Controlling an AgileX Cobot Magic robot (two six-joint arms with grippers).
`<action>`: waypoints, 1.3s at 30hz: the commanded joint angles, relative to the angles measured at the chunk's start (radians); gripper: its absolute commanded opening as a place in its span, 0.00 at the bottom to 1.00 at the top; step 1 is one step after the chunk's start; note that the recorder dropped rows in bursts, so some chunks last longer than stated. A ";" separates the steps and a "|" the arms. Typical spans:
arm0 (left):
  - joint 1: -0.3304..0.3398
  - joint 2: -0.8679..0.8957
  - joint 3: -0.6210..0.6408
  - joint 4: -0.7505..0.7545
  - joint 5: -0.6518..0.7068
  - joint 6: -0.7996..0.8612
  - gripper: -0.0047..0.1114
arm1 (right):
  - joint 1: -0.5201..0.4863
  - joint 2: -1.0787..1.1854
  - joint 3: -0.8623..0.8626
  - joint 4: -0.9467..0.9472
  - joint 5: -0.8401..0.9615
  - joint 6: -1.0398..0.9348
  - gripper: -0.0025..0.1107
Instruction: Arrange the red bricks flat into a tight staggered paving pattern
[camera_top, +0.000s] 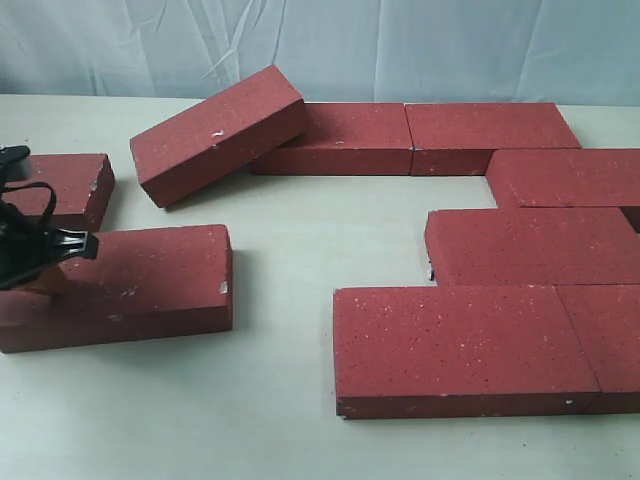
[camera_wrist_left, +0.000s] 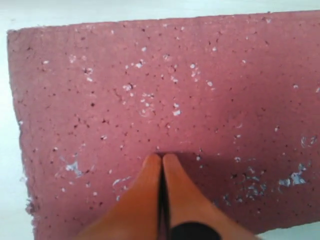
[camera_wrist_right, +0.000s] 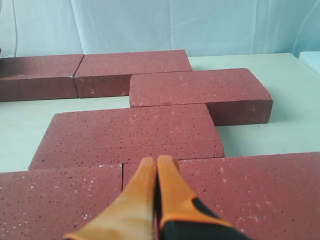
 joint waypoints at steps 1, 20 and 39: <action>-0.060 0.008 0.007 -0.091 -0.029 0.011 0.04 | 0.005 -0.007 0.005 0.000 -0.007 -0.004 0.02; -0.152 -0.070 -0.036 -0.151 0.065 0.258 0.04 | 0.005 -0.007 0.005 -0.004 -0.007 -0.004 0.02; -0.390 -0.079 -0.036 0.071 0.112 0.388 0.04 | 0.005 -0.007 0.005 -0.004 -0.007 -0.004 0.02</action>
